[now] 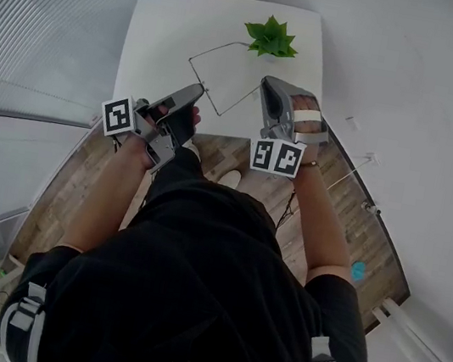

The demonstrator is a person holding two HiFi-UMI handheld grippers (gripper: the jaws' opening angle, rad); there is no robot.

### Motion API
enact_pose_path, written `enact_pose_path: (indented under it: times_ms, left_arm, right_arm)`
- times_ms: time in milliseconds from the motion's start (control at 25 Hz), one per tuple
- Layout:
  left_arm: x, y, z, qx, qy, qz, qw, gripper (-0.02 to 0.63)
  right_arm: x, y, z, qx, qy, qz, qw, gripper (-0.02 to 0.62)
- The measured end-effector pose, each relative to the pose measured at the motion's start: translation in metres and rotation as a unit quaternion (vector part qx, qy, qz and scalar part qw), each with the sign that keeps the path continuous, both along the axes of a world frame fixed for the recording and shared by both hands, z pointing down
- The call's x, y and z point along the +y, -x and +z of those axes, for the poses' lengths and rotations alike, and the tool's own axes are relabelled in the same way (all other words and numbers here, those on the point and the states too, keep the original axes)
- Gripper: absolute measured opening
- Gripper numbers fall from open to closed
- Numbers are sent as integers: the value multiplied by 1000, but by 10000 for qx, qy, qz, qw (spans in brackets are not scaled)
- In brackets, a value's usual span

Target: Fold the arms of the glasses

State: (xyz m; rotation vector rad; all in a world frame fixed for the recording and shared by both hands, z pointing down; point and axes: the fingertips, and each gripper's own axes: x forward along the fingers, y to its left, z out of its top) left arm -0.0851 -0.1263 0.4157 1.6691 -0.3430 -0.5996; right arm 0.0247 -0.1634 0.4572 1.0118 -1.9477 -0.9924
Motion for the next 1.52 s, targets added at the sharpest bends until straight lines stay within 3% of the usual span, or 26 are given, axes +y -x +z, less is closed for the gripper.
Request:
enact_pose_path:
  times_ms: [1520]
  left_arm:
    - [20, -32, 10, -16, 98, 432, 9990, 11]
  right_arm:
    - [-1, 21, -3, 349, -259, -574, 9974, 41]
